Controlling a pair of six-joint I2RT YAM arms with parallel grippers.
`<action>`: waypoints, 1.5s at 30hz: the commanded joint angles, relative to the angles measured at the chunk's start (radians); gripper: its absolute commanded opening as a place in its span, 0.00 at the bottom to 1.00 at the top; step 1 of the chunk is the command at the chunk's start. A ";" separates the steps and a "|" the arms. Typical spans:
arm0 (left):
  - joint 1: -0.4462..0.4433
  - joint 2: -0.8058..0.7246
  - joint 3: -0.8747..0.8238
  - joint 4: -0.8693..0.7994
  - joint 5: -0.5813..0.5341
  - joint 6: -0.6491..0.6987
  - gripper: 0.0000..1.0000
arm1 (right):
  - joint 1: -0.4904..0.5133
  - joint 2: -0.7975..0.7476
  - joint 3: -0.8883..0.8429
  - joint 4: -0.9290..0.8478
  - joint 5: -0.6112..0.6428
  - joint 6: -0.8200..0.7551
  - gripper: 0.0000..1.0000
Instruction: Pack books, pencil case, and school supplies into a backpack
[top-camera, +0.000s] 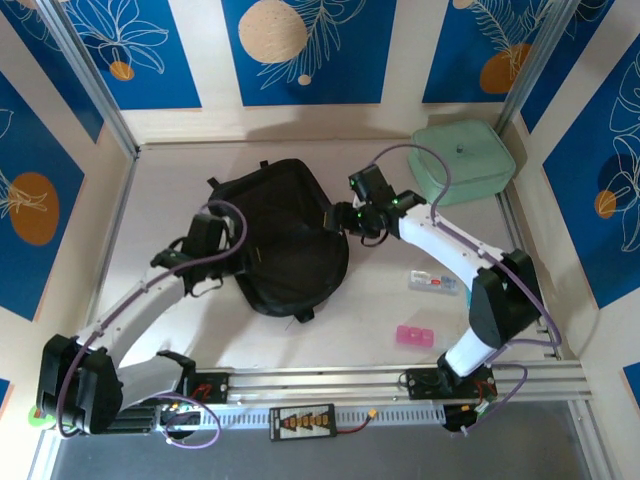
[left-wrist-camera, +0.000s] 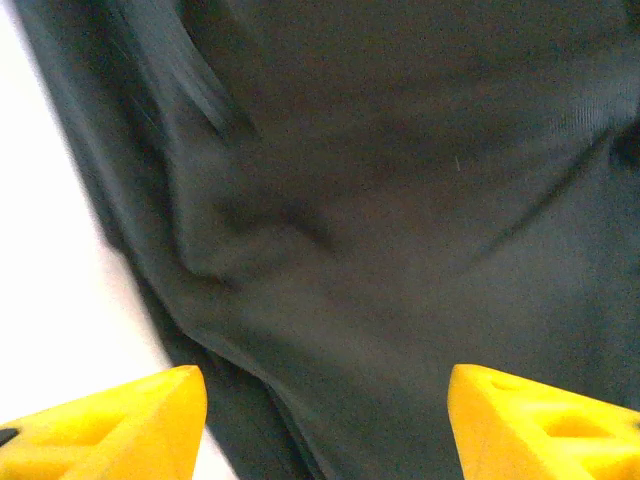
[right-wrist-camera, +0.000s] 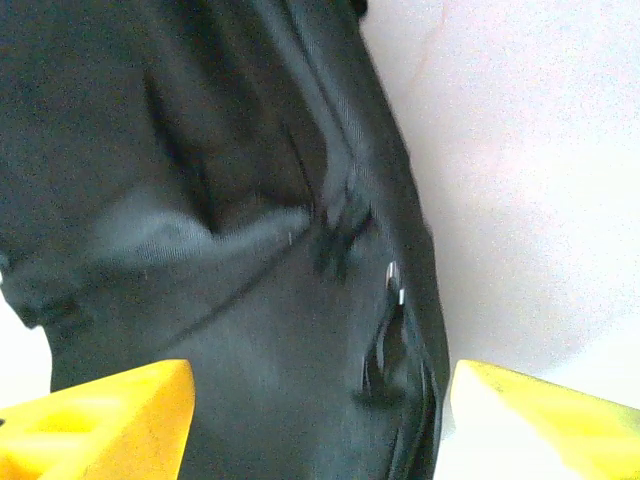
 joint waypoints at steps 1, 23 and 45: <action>-0.073 0.002 -0.094 0.152 0.076 -0.141 0.65 | 0.031 -0.044 -0.085 -0.038 0.024 0.107 0.69; -0.392 0.299 0.114 0.135 -0.092 -0.071 0.75 | -0.051 -0.399 -0.467 -0.352 0.244 0.471 0.73; -0.218 0.184 0.247 -0.039 -0.132 0.121 0.93 | -0.400 -0.017 -0.338 -0.088 0.170 0.143 0.70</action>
